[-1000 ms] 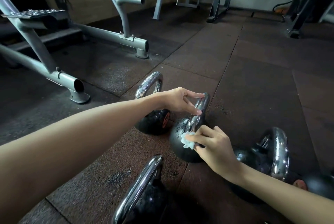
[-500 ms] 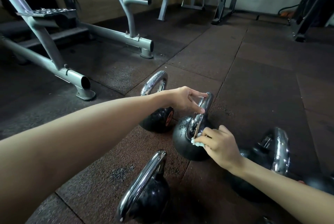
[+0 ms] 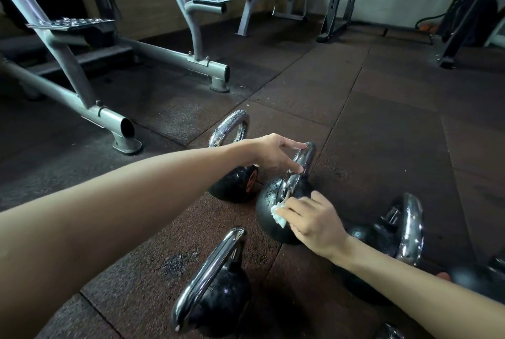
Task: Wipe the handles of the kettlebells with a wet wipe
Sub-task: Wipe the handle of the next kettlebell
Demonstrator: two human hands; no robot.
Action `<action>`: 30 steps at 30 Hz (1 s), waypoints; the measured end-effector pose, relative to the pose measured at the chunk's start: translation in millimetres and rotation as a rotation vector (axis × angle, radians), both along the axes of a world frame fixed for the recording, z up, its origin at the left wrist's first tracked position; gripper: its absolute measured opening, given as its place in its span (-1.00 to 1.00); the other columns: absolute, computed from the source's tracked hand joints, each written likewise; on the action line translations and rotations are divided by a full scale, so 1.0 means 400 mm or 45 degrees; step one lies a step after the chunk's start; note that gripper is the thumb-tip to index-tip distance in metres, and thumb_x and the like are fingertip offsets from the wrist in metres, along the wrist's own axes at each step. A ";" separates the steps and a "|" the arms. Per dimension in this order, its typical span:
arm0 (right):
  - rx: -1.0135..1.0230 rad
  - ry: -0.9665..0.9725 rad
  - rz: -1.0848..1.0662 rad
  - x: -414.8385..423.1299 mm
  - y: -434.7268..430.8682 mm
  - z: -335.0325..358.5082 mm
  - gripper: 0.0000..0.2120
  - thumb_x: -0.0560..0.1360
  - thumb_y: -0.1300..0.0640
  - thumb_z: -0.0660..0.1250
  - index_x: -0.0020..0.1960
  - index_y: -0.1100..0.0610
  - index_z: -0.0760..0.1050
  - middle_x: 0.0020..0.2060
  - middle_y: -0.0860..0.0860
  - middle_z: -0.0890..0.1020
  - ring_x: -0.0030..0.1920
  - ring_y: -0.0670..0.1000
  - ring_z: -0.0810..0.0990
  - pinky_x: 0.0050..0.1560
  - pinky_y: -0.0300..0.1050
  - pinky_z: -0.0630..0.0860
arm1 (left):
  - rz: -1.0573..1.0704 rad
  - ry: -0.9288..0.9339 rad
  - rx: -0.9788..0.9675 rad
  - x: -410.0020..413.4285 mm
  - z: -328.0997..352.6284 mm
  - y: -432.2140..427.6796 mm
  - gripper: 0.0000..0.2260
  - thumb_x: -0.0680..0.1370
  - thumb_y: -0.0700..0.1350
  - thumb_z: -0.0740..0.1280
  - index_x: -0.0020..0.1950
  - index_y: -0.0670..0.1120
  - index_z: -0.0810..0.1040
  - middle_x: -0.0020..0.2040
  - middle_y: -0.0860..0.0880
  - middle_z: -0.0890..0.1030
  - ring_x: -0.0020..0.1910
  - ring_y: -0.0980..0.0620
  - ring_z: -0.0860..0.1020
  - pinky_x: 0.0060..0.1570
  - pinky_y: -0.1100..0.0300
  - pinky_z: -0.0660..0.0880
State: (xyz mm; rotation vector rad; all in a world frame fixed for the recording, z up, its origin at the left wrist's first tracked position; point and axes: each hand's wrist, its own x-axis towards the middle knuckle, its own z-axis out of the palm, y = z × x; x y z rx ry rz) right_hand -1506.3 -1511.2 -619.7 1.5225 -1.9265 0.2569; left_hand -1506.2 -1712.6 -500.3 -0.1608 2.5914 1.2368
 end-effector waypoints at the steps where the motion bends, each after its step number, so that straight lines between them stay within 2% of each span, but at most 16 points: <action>1: -0.101 -0.082 -0.011 0.004 0.005 0.015 -0.75 0.41 0.34 0.43 -0.04 0.03 0.69 -0.21 -0.09 0.62 -0.37 0.00 0.49 -0.28 -0.07 0.34 | 0.003 0.002 0.004 -0.001 -0.001 0.003 -0.33 0.48 0.03 0.57 0.55 0.20 0.40 0.08 0.10 0.62 0.04 0.00 0.57 0.13 0.15 0.49; 2: -0.228 -0.176 -0.043 0.009 0.012 0.038 -0.76 0.40 0.31 0.48 -0.03 0.01 0.70 -0.18 -0.10 0.64 -0.35 -0.01 0.50 -0.28 -0.07 0.38 | 0.006 0.002 0.001 -0.002 -0.006 0.005 -0.32 0.48 0.02 0.58 0.55 0.19 0.40 0.07 0.07 0.63 0.03 0.01 0.55 0.13 0.17 0.47; 5: -0.584 -0.564 -0.108 0.003 0.048 0.131 -0.79 0.41 0.17 0.62 0.03 0.02 0.74 -0.16 -0.09 0.63 -0.27 -0.08 0.56 -0.22 -0.17 0.48 | 0.064 -0.009 0.046 -0.005 -0.024 0.000 -0.24 0.44 0.03 0.60 0.59 0.09 0.37 0.26 -0.01 0.65 0.23 0.01 0.61 0.31 0.15 0.49; 8: -0.711 -0.940 -0.258 -0.062 0.066 0.208 -0.74 0.36 0.11 0.65 0.03 0.00 0.74 -0.18 -0.11 0.60 -0.26 -0.17 0.54 -0.22 -0.41 0.37 | 0.167 -0.082 0.093 -0.015 -0.023 0.003 -0.24 0.41 0.03 0.63 0.54 -0.06 0.42 0.30 -0.01 0.62 0.16 0.04 0.61 0.02 0.24 0.55; 9: -0.708 -1.029 -0.340 -0.091 0.063 0.218 -0.74 0.34 0.09 0.66 0.02 -0.03 0.74 -0.18 -0.12 0.61 -0.26 -0.20 0.53 -0.23 -0.41 0.37 | 0.181 -0.122 0.125 -0.020 -0.020 0.007 -0.29 0.40 -0.01 0.64 0.50 -0.06 0.46 0.28 0.01 0.63 0.13 0.06 0.63 0.01 0.23 0.58; 11: -0.739 -1.230 -0.457 -0.142 0.047 0.231 -0.73 0.32 -0.01 0.66 0.00 -0.09 0.74 -0.16 -0.13 0.67 -0.25 -0.22 0.54 -0.16 -0.33 0.42 | 0.201 -0.226 0.221 -0.030 -0.012 0.013 -0.32 0.39 -0.11 0.65 0.47 -0.07 0.50 0.20 -0.02 0.69 0.10 0.04 0.68 0.14 0.10 0.63; 12: -0.755 -1.307 -0.476 -0.161 0.037 0.234 -0.72 0.31 -0.03 0.66 0.00 -0.10 0.74 -0.14 -0.13 0.70 -0.22 -0.19 0.56 -0.11 -0.24 0.46 | 0.205 -0.262 0.258 -0.033 -0.009 0.016 -0.36 0.40 -0.16 0.64 0.44 -0.06 0.51 0.17 -0.04 0.72 0.07 0.04 0.69 0.07 0.14 0.65; 14: -0.703 -1.339 -0.444 -0.188 0.013 0.236 -0.72 0.30 -0.02 0.67 -0.02 -0.11 0.74 -0.12 -0.15 0.71 -0.15 -0.16 0.60 -0.06 -0.18 0.47 | 0.201 -0.289 0.265 -0.030 -0.001 0.022 -0.52 0.44 -0.22 0.60 0.32 -0.02 0.57 0.15 -0.08 0.73 -0.09 0.08 0.65 -0.32 0.29 0.52; 15: -0.655 -1.334 -0.418 -0.194 0.002 0.237 -0.72 0.30 0.00 0.67 -0.02 -0.12 0.72 -0.13 -0.16 0.70 -0.14 -0.17 0.60 -0.05 -0.19 0.45 | 0.204 -0.290 0.238 -0.027 0.001 0.024 -0.57 0.46 -0.23 0.58 0.28 -0.01 0.60 0.16 -0.08 0.73 -0.18 0.11 0.61 -0.40 0.31 0.39; 17: -0.590 -1.351 -0.381 -0.198 -0.016 0.238 -0.70 0.30 0.03 0.68 0.00 -0.13 0.72 -0.14 -0.16 0.68 -0.13 -0.20 0.59 -0.05 -0.21 0.45 | 0.209 -0.278 0.200 -0.019 -0.001 0.029 -0.51 0.46 -0.23 0.58 0.36 -0.01 0.59 0.10 -0.05 0.73 -0.36 0.18 0.51 -0.46 0.31 0.29; 19: -0.509 -1.351 -0.360 -0.199 -0.020 0.235 -0.69 0.29 0.01 0.68 0.01 -0.13 0.73 -0.12 -0.14 0.67 -0.12 -0.21 0.58 -0.07 -0.28 0.42 | 0.217 -0.262 0.174 -0.006 -0.003 0.033 -0.52 0.47 -0.23 0.57 0.37 -0.05 0.59 -0.03 -0.04 0.66 -0.44 0.19 0.41 -0.47 0.29 0.26; 21: -0.434 -1.325 -0.336 -0.192 -0.015 0.227 -0.68 0.28 -0.03 0.69 0.01 -0.14 0.73 -0.13 -0.13 0.66 -0.13 -0.24 0.55 -0.16 -0.39 0.36 | 0.198 -0.242 0.172 0.014 -0.010 0.034 -0.71 0.50 -0.23 0.55 0.20 -0.09 0.66 -0.16 -0.03 0.61 -0.52 0.19 0.37 -0.46 0.27 0.26; 23: -0.407 -1.309 -0.281 -0.181 -0.008 0.220 -0.67 0.27 -0.04 0.69 0.01 -0.13 0.74 -0.15 -0.11 0.66 -0.15 -0.23 0.54 -0.20 -0.38 0.34 | 0.168 -0.216 0.176 0.038 -0.018 0.034 -0.84 0.50 -0.22 0.55 0.05 -0.07 0.69 -0.20 -0.03 0.60 -0.54 0.16 0.32 -0.44 0.21 0.25; 26: -0.386 -1.287 -0.194 -0.159 -0.002 0.213 -0.67 0.28 -0.01 0.68 0.02 -0.10 0.74 -0.16 -0.08 0.67 -0.20 -0.21 0.54 -0.22 -0.38 0.33 | 0.160 -0.194 0.205 0.068 -0.032 0.032 -0.76 0.47 -0.22 0.57 0.10 0.00 0.72 -0.11 0.01 0.69 -0.44 0.15 0.44 -0.47 0.27 0.29; 28: -0.369 -1.263 -0.159 -0.147 -0.005 0.210 -0.67 0.29 -0.02 0.67 0.03 -0.10 0.74 -0.17 -0.10 0.66 -0.22 -0.19 0.53 -0.24 -0.37 0.34 | 0.183 -0.166 0.227 0.091 -0.037 0.035 -0.71 0.48 -0.27 0.55 0.14 0.01 0.72 -0.21 0.11 0.71 -0.46 0.27 0.52 -0.50 0.41 0.38; 30: -0.337 -1.221 -0.119 -0.135 -0.005 0.204 -0.67 0.31 -0.02 0.66 0.06 -0.10 0.74 -0.17 -0.10 0.62 -0.25 -0.17 0.51 -0.25 -0.35 0.34 | 0.176 -0.155 0.223 0.114 -0.045 0.033 -0.66 0.47 -0.26 0.56 0.19 0.04 0.71 -0.20 0.10 0.73 -0.29 0.25 0.65 -0.31 0.41 0.52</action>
